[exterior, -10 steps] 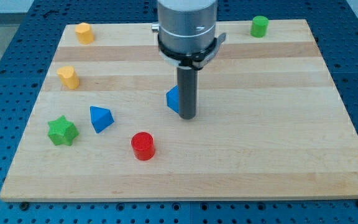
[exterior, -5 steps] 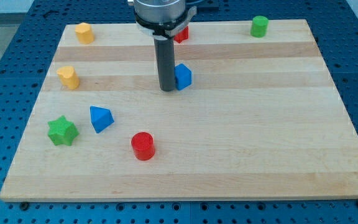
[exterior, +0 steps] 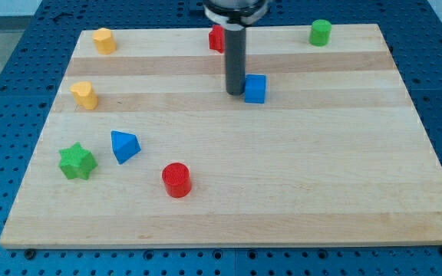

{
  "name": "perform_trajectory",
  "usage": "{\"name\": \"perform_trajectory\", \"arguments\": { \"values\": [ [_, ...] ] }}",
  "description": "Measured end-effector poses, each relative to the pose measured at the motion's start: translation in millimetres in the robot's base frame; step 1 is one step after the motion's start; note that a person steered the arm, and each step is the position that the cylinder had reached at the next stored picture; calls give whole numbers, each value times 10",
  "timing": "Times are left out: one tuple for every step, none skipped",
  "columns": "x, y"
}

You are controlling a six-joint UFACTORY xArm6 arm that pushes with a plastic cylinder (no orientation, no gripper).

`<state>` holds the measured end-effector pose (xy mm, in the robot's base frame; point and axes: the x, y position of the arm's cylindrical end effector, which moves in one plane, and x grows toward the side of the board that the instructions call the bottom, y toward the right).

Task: Slide the blue cube towards center right

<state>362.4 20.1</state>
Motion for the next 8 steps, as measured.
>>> {"name": "perform_trajectory", "arguments": {
  "values": [
    [24,299],
    [24,477],
    [33,659],
    [94,786],
    [142,787],
    [164,787],
    [165,928],
    [166,1101]
  ]
}}
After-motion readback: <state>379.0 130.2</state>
